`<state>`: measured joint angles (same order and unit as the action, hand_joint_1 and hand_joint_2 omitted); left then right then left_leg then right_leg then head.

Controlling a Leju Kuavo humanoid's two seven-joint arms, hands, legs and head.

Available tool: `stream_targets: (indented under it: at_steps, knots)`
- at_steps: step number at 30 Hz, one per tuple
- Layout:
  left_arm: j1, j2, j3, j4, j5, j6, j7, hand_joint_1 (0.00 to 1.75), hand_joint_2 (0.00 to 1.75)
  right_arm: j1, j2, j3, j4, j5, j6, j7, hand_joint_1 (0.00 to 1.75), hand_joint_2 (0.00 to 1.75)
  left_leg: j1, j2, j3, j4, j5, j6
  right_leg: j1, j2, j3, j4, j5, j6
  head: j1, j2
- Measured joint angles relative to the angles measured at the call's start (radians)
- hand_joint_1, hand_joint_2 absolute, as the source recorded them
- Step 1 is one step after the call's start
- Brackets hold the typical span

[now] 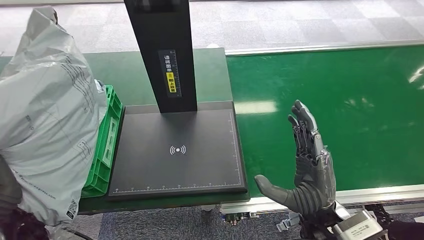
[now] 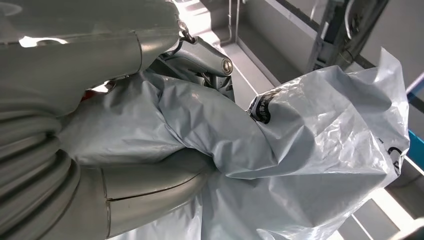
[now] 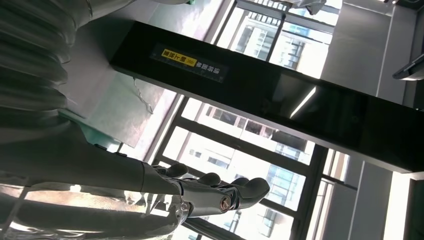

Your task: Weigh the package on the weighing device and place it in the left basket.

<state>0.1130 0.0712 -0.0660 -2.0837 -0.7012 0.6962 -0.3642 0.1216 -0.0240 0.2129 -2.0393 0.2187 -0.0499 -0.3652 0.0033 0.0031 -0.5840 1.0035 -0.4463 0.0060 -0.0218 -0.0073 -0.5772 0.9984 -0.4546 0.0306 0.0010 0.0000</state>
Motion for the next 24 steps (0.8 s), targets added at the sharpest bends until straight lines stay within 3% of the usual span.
stream_targets:
  at_steps: [6, 10, 16, 20, 24]
  knots:
    - [-0.041, 0.0, 0.037, -0.001, 0.104, -0.036, -0.022, 1.54, 1.75, -0.008, 0.0, 0.0, 0.005, -0.014, -0.001, -0.005, 0.0, 1.75, 0.0, 0.0, 0.0, 0.0, 0.0, 0.0, 0.0, 0.0, 0.0, 0.0, 0.0, 0.0, 0.0, 0.0]
    - [-0.084, 0.006, 0.06, 0.0, 0.264, -0.075, -0.076, 1.54, 1.75, -0.03, -0.001, 0.0, 0.015, -0.03, -0.012, 0.003, 0.0, 1.75, 0.0, 0.0, 0.0, 0.0, 0.0, 0.0, 0.0, 0.0, 0.001, 0.0, 0.0, 0.0, 0.0, 0.0]
    - [-0.162, 0.012, 0.119, 0.009, 0.423, -0.089, -0.157, 1.23, 1.75, -0.048, -0.006, 0.002, 0.033, -0.045, -0.036, 0.007, 0.0, 1.75, 0.0, 0.0, 0.0, 0.0, 0.0, 0.0, 0.0, 0.0, 0.001, 0.0, 0.0, 0.0, 0.0, 0.0]
    - [-0.199, 0.014, 0.145, 0.023, 0.431, -0.086, -0.161, 1.08, 1.75, -0.052, -0.008, 0.008, 0.04, -0.047, -0.048, 0.007, 0.0, 1.75, 0.0, 0.0, 0.0, 0.0, 0.0, 0.0, 0.0, 0.0, 0.0, 0.0, 0.0, 0.0, 0.0, 0.0]
    - [-0.25, 0.014, 0.148, 0.069, 0.337, -0.087, -0.089, 1.19, 1.75, -0.052, -0.01, 0.011, 0.04, -0.047, -0.058, 0.007, 0.0, 1.75, 0.0, 0.0, 0.0, 0.0, 0.0, 0.0, 0.0, 0.0, 0.0, 0.0, 0.0, 0.0, 0.0, 0.0]
